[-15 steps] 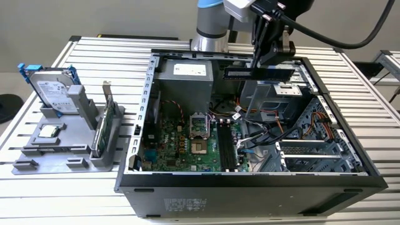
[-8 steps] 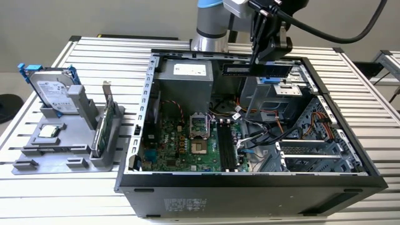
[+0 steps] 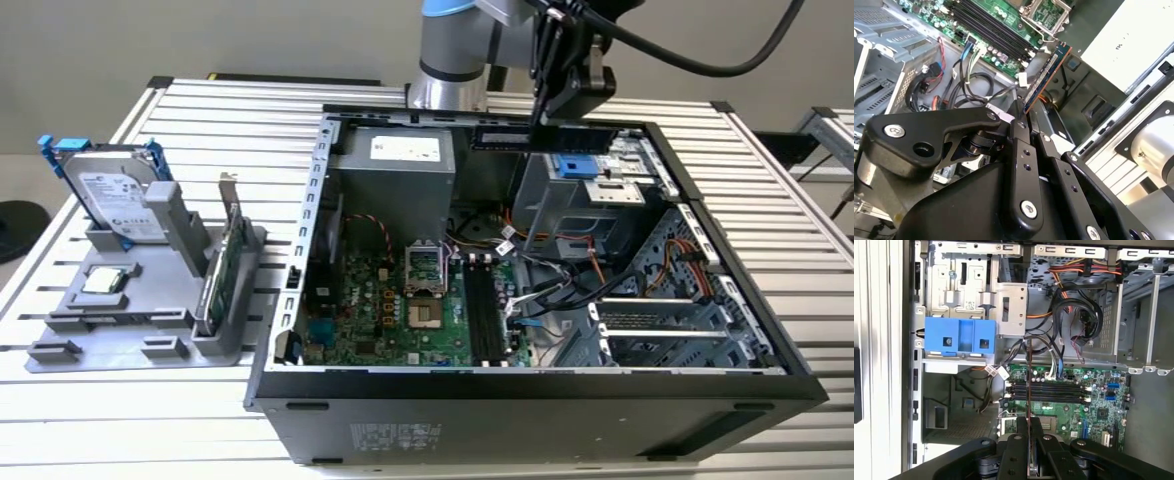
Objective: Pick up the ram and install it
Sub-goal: 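Insert the ram into the slot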
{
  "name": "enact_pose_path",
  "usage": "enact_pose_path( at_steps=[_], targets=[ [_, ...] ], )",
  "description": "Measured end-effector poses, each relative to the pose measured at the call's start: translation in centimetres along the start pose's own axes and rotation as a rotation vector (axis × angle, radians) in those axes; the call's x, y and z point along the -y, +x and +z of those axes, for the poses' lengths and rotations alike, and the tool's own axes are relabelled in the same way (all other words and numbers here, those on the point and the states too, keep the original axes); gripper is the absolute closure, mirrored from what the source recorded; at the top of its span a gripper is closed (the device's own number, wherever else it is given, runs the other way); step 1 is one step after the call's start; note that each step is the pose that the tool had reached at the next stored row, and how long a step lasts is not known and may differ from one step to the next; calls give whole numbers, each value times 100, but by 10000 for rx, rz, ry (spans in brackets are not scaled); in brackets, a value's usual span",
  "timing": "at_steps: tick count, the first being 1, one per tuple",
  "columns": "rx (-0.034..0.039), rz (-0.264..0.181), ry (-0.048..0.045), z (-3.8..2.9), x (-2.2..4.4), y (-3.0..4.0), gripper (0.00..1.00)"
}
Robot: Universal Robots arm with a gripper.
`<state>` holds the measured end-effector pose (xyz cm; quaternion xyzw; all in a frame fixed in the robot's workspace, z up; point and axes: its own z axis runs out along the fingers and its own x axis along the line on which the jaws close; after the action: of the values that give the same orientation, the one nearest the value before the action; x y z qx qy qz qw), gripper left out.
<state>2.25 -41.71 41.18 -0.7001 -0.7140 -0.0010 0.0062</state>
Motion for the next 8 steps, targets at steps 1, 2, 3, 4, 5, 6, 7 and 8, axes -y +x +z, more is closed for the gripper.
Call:
enact_pose_path(
  at_steps=[1,2,3,4,5,6,7,8],
  targets=[
    [-1,-1,0,0,-1,16,100],
    [0,-1,0,1,-1,32,100],
    [-1,-1,0,1,-1,47,100],
    [-1,0,0,1,-1,62,100],
    [1,-1,0,1,-2,76,100],
    [0,0,0,1,-2,91,100],
    [-1,0,0,1,-2,105,100],
    [0,-1,0,1,-2,117,100]
  ],
)
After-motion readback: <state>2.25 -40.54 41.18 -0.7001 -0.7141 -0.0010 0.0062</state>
